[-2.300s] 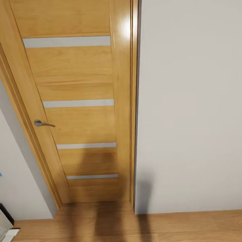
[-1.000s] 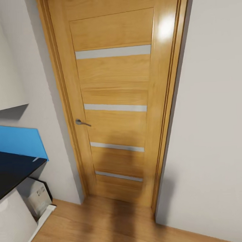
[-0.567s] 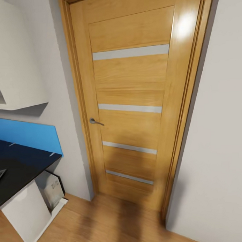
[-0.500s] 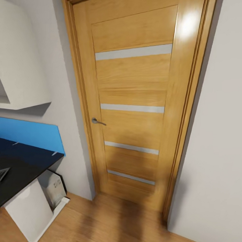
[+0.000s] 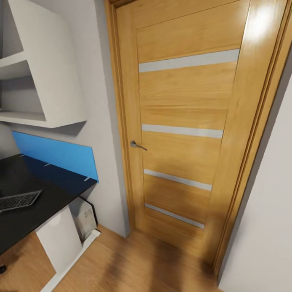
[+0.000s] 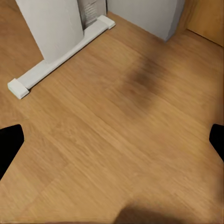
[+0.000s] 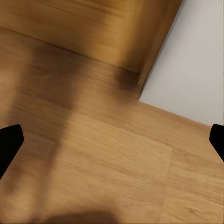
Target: In the bedroom, organize the workspace by keeping the computer under the desk, ensuring the monitor is on the desk, placing the keyboard on the desk next to the monitor, placing the mouse on the desk next to the keyboard, moving the folder from the swivel chair onto the desk next to the mouse, stacking the notebook on top of the folder with the pen on top of the notebook, and positioning the swivel chair next to the desk.
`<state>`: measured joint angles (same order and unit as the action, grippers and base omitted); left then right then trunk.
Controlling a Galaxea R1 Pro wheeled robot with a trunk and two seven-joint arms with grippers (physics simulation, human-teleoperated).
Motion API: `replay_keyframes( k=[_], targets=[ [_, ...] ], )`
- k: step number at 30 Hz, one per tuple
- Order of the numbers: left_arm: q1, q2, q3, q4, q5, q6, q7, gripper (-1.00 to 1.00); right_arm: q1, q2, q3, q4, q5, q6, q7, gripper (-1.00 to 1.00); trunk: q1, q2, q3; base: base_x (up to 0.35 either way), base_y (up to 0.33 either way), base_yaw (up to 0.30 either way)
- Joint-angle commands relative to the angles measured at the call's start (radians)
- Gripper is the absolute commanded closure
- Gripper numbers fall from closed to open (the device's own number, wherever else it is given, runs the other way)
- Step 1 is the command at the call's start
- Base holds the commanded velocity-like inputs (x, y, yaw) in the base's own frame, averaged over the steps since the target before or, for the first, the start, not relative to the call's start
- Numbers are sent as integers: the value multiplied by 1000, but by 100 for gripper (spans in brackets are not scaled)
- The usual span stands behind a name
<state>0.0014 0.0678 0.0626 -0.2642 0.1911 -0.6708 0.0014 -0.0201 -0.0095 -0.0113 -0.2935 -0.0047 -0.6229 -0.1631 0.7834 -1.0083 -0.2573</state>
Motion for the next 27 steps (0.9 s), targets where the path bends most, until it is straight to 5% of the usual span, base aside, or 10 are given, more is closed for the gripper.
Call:
replay_keyframes(
  k=[1,27],
  targets=[
    [0,0,2,-1,0,-1,0,-100,0,0,-1,1,0,-3,-1,-100,0,-1,-1,0,0,287],
    [0,-3,3,2,-2,-27,3,-100,0,8,-1,2,-3,-1,-3,-100,0,-1,-20,0,0,258]
  ],
)
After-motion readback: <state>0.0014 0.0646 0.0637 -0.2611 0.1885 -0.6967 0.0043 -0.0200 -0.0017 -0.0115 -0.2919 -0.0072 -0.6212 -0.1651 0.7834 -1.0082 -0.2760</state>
